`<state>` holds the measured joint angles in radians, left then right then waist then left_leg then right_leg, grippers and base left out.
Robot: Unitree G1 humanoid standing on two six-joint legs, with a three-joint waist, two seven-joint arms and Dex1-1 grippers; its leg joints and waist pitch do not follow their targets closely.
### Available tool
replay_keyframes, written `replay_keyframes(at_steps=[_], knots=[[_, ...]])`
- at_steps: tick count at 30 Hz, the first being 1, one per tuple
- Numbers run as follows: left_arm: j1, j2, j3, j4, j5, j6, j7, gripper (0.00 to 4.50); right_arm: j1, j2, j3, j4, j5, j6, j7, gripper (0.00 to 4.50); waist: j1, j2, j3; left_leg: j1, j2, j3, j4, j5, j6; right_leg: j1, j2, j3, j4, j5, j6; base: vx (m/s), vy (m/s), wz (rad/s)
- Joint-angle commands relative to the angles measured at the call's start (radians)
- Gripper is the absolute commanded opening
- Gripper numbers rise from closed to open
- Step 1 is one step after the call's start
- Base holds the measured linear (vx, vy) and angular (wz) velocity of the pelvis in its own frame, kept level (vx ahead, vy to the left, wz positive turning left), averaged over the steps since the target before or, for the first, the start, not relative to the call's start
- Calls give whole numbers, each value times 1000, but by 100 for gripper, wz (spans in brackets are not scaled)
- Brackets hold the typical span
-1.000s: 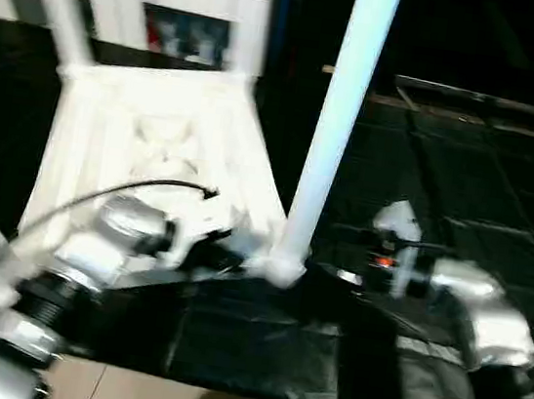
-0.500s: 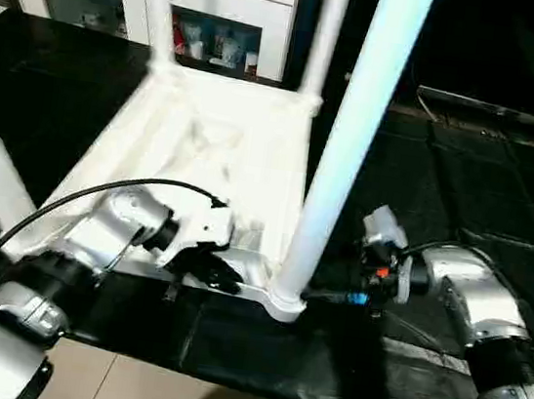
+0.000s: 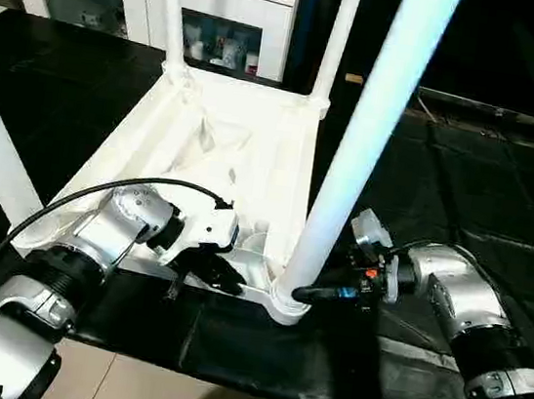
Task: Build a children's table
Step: Rotate leg to tighten
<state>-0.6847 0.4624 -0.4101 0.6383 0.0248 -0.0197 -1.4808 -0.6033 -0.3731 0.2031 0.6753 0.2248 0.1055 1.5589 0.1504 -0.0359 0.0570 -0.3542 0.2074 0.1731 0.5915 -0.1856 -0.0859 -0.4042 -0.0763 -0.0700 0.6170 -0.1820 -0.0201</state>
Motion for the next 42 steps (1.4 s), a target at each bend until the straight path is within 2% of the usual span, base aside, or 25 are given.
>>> replay_keyframes(at_steps=[1, 5, 6, 8, 9, 10, 12, 13, 14, 15, 16, 18, 21, 22, 24, 25, 28, 30, 33, 35, 36, 39, 40, 42], knots=[[-24, -13, -11, 14, 28, 12, 26, 0, 12, 0, 5, -27, 13, 15, 35, 209, -6, 8, -71, 9, 30, 2, -68, -167, 32, 52, -68, 45, -58, -146, -246, 0, 0, 0], [-27, -39, 17, 17, 20, 72, 93, 0, 52, 8, -4, -89, 14, 44, -37, 202, -2, 4, -69, 12, 32, 2, -70, -171, 26, 51, -67, 47, -61, -156, -239, 0, 0, 0], [-26, -50, 27, 11, 15, 98, 118, 0, 71, 17, -8, -120, 10, 65, -88, 200, 0, 10, -69, 12, 31, 1, -70, -186, 24, 50, -69, 46, -63, -176, -237, 0, 0, 0], [-23, -62, 37, 0, 12, 127, 148, 0, 89, 28, -11, -148, -3, 76, -149, 198, -1, 7, -65, 13, 30, -1, -74, -206, 10, 51, -69, 47, -68, -212, -221, 0, 0, 0], [-18, -80, 53, -17, 6, 167, 192, 0, 108, 50, -20, -174, -20, 104, -238, 196, -4, 10, -64, 12, 29, -2, -77, -220, 2, 52, -69, 47, -69, -236, -213, 0, 0, 0], [-13, -93, 63, -28, 0, 193, 220, 0, 118, 67, -28, -188, -26, 118, -292, 196, -7, 7, -61, 14, 27, -3, -80, -253, -8, 50, -71, 47, -80, -306, -190, 0, 0, 0], [3, -145, 90, -62, -12, 260, 311, 0, 130, 145, -69, -197, -49, 163, -496, 195, -18, 6, -59, 12, 24, -9, -84, -273, -26, 50, -73, 45, -86, -388, -159, 0, 0, 0], [7, -159, 97, -72, -15, 277, 336, 0, 131, 169, -81, -198, -57, 175, -555, 195, -30, 10, -58, 4, 22, -14, -88, -281, -36, 54, -75, 41, -89, -438, -137, 0, 0, 0], [12, -184, 107, -81, -15, 301, 380, 0, 129, 197, -87, -194, -76, 187, -626, 194, -43, 4, -60, -3, 19, -18, -89, -282, -40, 60, -75, 37, -95, -474, -110, 0, 0, 0], [12, -184, 107, -81, -15, 301, 380, 0, 129, 197, -87, -194, -76, 187, -626, 194, -47, 5, -62, -2, 21, -18, -89, -274, -43, 59, -75, 38, -94, -465, -107, 0, 0, 0], [21, -250, 138, -106, -12, 352, 500, 0, 120, 265, -100, -202, -112, 227, -789, 193, -61, 10, -59, 3, 20, -14, -86, -269, -38, 49, -69, 42, -98, -426, -120, 0, 0, 0], [27, -310, 163, -124, -10, 383, 601, 0, 100, 327, -113, -193, -152, 251, -955, 193, -67, 7, -61, 6, 17, -13, -83, -273, -38, 47, -68, 40, -97, -423, -128, 0, 0, 0], [29, -327, 170, -134, -8, 396, 629, 0, 95, 345, -114, -193, -168, 258, -1010, 193, -78, 7, -62, 7, 14, -11, -81, -263, -21, 45, -64, 42, -100, -406, -126, 0, 0, 0], [33, -358, 175, -153, 3, 415, 686, 0, 84, 374, -107, -198, -182, 275, -1052, 193, -77, 8, -64, 9, 15, -9, -80, -256, -13, 43, -63, 44, -100, -375, -133, 0, 0, 0], [39, -374, 169, -171, 8, 424, 707, 0, 76, 391, -107, -198, -178, 271, -1063, 193, -80, 7, -68, 1, 16, -9, -81, -205, -4, 52, -61, 45, -87, -272, -156, 0, 0, 0], [42, -376, 167, -176, 8, 426, 707, 0, 74, 396, -111, -197, -172, 266, -1063, 247, -80, 8, -68, 2, 15, -7, -80, -196, 1, 52, -60, 45, -86, -250, -161, 0, 0, 0], [57, -377, 169, -208, 6, 450, 709, 0, 83, 403, -118, -224, -158, 275, -1061, 278, -80, 10, -72, 0, 15, -4, -77, -144, 23, 58, -59, 46, -77, -148, -188, 0, 0, 0], [64, -363, 168, -219, 6, 450, 701, 0, 95, 393, -114, -247, -155, 269, -1040, 294, -80, 11, -71, -1, 15, -4, -77, -128, 29, 59, -59, 46, -75, -118, -197, 0, 0, 0], [72, -336, 167, -230, 2, 446, 675, 0, 115, 360, -90, -284, -158, 255, -989, 313, -80, 10, -70, 1, 16, -3, -77, -137, 31, 59, -58, 46, -76, -120, -198, 0, 0, 0], [74, -323, 169, -233, -1, 439, 659, 0, 123, 348, -95, -302, -146, 260, -968, 335, -80, 10, -69, 2, 15, -3, -78, -150, 33, 59, -59, 46, -78, -143, -197, 0, 0, 0], [79, -297, 168, -239, -6, 417, 627, 0, 135, 326, -105, -330, -113, 274, -925, 335, -80, 9, -67, 1, 15, -2, -79, -159, 32, 59, -59, 47, -81, -163, -191, 0, 0, 0], [86, -238, 164, -241, -13, 378, 547, 0, 157, 258, -104, -368, -83, 269, -812, 375, -77, 8, -65, 2, 17, -4, -81, -178, 34, 59, -60, 46, -84, -198, -179, 0, 0, 0], [87, -227, 162, -240, -12, 363, 533, 0, 161, 246, -107, -374, -76, 269, -795, 375, -77, 9, -64, 1, 17, -4, -81, -187, 34, 59, -62, 47, -87, -220, -173, 0, 0, 0], [92, -175, 156, -234, -22, 346, 445, 0, 181, 166, -107, -366, -65, 153, -656, 385, -75, 8, -66, 3, 19, -3, -79, -194, 33, 57, -64, 47, -87, -230, -171, 0, 0, 0]])
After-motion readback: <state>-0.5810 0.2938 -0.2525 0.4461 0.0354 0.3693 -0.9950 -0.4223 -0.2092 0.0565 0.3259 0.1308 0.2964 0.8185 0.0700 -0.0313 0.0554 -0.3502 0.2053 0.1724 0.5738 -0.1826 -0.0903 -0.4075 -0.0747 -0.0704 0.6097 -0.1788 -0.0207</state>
